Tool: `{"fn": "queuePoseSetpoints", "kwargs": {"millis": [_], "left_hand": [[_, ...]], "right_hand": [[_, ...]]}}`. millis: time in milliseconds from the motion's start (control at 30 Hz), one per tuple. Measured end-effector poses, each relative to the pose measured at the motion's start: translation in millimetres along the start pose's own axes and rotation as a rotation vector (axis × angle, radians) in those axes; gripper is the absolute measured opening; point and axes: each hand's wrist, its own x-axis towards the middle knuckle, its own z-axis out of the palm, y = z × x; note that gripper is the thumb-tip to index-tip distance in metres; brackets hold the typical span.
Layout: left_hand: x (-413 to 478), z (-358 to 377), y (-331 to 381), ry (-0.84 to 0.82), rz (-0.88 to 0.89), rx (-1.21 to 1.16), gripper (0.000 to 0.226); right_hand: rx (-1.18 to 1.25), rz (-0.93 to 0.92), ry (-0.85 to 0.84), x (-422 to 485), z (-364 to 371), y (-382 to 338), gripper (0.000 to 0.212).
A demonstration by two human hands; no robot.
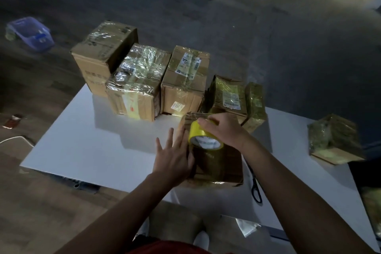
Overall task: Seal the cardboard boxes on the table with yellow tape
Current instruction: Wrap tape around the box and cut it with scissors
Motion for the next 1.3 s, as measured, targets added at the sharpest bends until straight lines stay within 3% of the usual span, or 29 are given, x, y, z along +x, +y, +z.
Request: {"fn": "queuePoseSetpoints", "kwargs": {"millis": [167, 333, 500, 667, 733, 833, 1033, 1133, 1300], "left_hand": [[3, -8, 3, -0.026, 0.003, 0.125, 0.079], [11, -18, 30, -0.001, 0.027, 0.105, 0.068], [22, 0, 50, 0.033, 0.084, 0.083, 0.081], [23, 7, 41, 0.039, 0.109, 0.119, 0.089], [23, 6, 37, 0.039, 0.120, 0.110, 0.092], [23, 3, 30, 0.019, 0.150, 0.141, 0.096], [32, -5, 52, 0.001, 0.119, 0.210, 0.084], [33, 1, 78, 0.006, 0.168, 0.125, 0.075], [32, 17, 75, 0.027, 0.165, 0.119, 0.091]], "right_hand": [[-0.178, 0.033, 0.090, -15, -32, 35, 0.045], [-0.239, 0.010, 0.152, -17, -26, 36, 0.046], [-0.166, 0.010, 0.136, -20, -30, 43, 0.046], [0.113, 0.044, 0.079, -31, -38, 56, 0.048], [0.055, 0.037, 0.099, -33, -42, 61, 0.057], [-0.045, 0.009, 0.130, -35, -42, 62, 0.050], [-0.129, -0.017, 0.267, -39, -34, 69, 0.045], [-0.077, 0.010, 0.223, -39, -38, 66, 0.044], [0.305, 0.138, 0.142, -47, -38, 80, 0.042]]}}
